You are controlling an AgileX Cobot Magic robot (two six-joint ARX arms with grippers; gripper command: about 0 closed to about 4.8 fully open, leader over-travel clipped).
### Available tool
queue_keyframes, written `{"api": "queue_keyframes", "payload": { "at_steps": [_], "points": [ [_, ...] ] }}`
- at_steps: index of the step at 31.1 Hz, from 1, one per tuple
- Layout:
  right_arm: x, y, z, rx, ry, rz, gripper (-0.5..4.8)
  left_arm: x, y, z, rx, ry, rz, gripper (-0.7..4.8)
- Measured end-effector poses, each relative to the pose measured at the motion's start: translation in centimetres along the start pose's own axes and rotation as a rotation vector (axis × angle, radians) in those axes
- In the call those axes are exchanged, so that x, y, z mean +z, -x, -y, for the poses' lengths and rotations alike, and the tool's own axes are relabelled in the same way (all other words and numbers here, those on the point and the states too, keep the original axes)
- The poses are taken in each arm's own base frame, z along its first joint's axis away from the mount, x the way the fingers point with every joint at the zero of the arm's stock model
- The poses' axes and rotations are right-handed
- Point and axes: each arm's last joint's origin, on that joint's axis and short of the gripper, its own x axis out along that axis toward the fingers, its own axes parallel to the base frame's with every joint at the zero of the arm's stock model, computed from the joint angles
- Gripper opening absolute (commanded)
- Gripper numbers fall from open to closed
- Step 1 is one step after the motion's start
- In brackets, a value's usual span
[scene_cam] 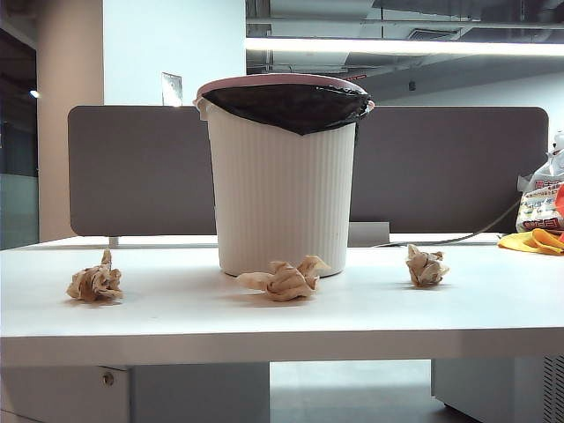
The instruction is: Pick up all the trash on the table and put it in the trash can.
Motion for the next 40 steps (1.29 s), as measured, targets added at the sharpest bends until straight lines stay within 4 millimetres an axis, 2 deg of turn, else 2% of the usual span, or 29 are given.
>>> {"api": "queue_keyframes", "payload": {
  "at_steps": [3,4,6,14,20,22,27,31,34,37,40],
  "points": [
    [0.3,0.0,0.0,-0.001,-0.001,0.028,0.74,0.1,0.0,0.0,0.000,0.000,0.006,-0.04],
    [0.3,0.0,0.0,-0.001,-0.001,0.035,0.58,0.1,0.0,0.0,0.000,0.003,0.006,-0.04],
    [0.4,0.0,0.0,0.005,-0.014,0.038,-0.07,0.1,0.0,0.0,-0.003,0.015,0.007,-0.05],
    [-0.2,0.0,-0.1,0.021,-0.060,-0.020,-0.07,0.1,0.0,-0.1,0.019,0.038,0.006,-0.05],
    [0.2,0.1,-0.1,0.031,-0.092,-0.016,-0.07,0.4,0.1,-0.1,0.016,0.098,0.000,-0.05],
    [1.8,0.3,-0.1,0.038,-0.129,0.010,-0.07,1.7,0.4,-0.1,0.015,0.158,0.005,-0.05],
    [9.6,2.4,0.0,0.100,-0.171,0.229,-0.07,7.9,2.5,-0.1,-0.034,0.238,0.109,-0.05],
    [15.1,3.0,0.1,0.138,-0.196,0.277,-0.07,12.7,3.8,-0.1,-0.094,0.235,0.141,-0.05],
    [18.2,1.9,-0.1,0.181,-0.272,0.236,-0.07,15.9,3.9,-0.1,-0.122,0.232,0.146,-0.05],
    [21.1,0.1,-0.5,0.248,-0.298,0.196,-0.07,19.3,3.1,-0.2,-0.127,0.233,0.133,-0.05],
    [23.7,-1.4,-1.1,0.329,-0.297,0.160,-0.07,21.8,2.3,-0.2,-0.149,0.232,0.126,-0.05]
  ]
}}
